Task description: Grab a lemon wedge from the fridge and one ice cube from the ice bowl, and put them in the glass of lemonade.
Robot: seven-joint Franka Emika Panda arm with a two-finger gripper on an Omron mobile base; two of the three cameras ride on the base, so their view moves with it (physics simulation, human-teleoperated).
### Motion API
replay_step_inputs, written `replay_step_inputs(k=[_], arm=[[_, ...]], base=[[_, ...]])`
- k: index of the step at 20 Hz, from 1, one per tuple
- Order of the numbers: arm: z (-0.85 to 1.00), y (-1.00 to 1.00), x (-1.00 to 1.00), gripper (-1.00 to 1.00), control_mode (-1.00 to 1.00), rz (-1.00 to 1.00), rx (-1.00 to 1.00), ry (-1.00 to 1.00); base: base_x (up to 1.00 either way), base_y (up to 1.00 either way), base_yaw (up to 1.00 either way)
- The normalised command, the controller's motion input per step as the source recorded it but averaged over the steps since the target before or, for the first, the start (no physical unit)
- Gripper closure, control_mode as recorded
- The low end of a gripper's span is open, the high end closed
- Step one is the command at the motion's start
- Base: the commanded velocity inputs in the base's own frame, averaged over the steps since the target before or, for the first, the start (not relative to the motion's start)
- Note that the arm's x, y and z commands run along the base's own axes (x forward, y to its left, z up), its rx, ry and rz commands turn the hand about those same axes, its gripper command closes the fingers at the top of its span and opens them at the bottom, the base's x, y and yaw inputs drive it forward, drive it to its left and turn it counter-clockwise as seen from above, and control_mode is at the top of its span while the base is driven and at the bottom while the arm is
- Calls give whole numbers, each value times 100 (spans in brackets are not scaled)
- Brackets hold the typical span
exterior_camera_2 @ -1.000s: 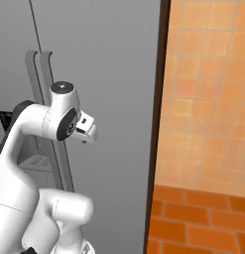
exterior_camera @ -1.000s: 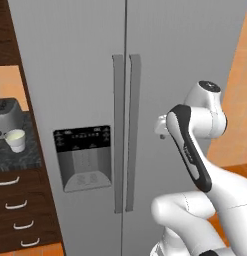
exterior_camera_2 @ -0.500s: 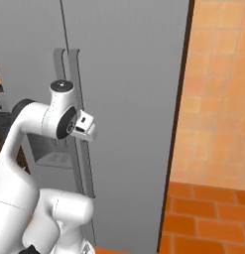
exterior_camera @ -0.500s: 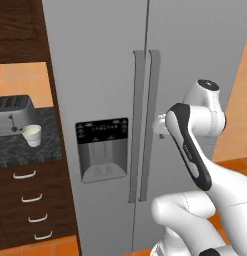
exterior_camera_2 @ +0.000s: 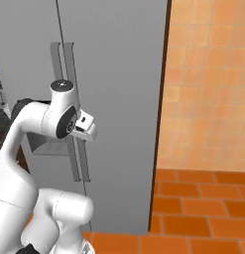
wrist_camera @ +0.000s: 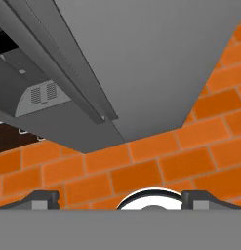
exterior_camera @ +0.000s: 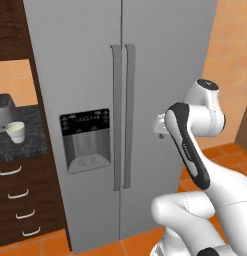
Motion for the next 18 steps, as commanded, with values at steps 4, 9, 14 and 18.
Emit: replay_step_inputs(k=[4,9,14,18], arm=[[0,0,0,-100,100,0,0,0],[0,0,0,-100,100,0,0,0],[0,0,0,-100,100,0,0,0],[0,0,0,-100,100,0,0,0]], base=[[-52,0,0],[-4,0,15],[-38,0,19],[-46,0,2]])
